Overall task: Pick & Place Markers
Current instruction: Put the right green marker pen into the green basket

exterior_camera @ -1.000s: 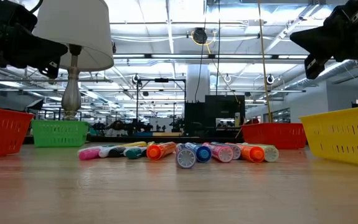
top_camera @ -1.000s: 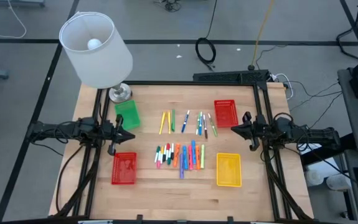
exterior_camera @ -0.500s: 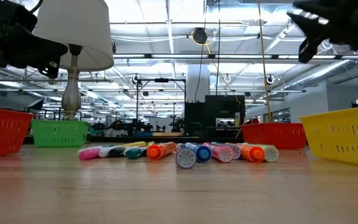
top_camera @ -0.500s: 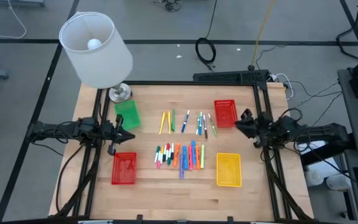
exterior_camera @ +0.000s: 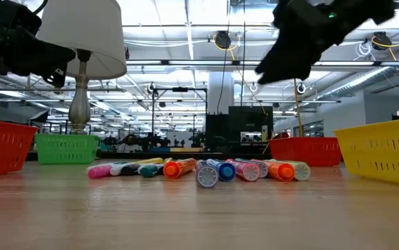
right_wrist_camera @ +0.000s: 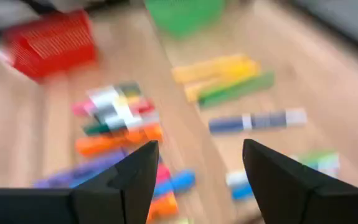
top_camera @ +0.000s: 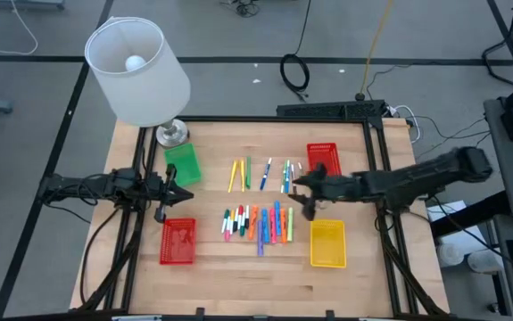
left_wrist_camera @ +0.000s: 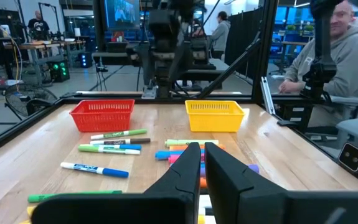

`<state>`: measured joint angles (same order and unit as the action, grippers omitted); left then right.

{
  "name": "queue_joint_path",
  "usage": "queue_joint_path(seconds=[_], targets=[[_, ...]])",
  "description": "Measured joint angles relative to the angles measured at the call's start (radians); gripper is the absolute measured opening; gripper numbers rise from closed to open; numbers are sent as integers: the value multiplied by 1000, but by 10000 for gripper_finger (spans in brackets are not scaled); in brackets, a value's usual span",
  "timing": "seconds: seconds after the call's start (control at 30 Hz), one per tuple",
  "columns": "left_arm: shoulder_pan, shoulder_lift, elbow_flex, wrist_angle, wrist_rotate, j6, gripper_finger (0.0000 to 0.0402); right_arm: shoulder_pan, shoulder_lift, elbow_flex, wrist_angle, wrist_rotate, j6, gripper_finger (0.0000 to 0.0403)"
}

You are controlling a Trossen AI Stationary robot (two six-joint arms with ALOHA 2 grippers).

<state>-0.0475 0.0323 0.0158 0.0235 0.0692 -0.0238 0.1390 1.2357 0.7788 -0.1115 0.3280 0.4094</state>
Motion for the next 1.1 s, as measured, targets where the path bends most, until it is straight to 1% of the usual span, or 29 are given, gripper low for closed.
queue_joint_path(seconds=[0.1,0.2,0.27,0.33,0.47,0.67,1.1], targets=[[0,0,0,1,0,0,31,-9,133,133,-200,-65,102,218],[0,0,0,1,0,0,31,-25,220,221,-345,-128,161,212],[0,0,0,1,0,0,31,-39,263,245,-437,-150,200,210],[0,0,0,2,0,0,31,-57,291,252,-502,-150,235,210],[0,0,0,2,0,0,31,-109,304,254,-609,-149,285,210],[0,0,0,3,0,0,31,-177,313,226,-588,-149,280,209],[0,0,0,3,0,0,31,-232,313,99,-405,-150,195,208]])
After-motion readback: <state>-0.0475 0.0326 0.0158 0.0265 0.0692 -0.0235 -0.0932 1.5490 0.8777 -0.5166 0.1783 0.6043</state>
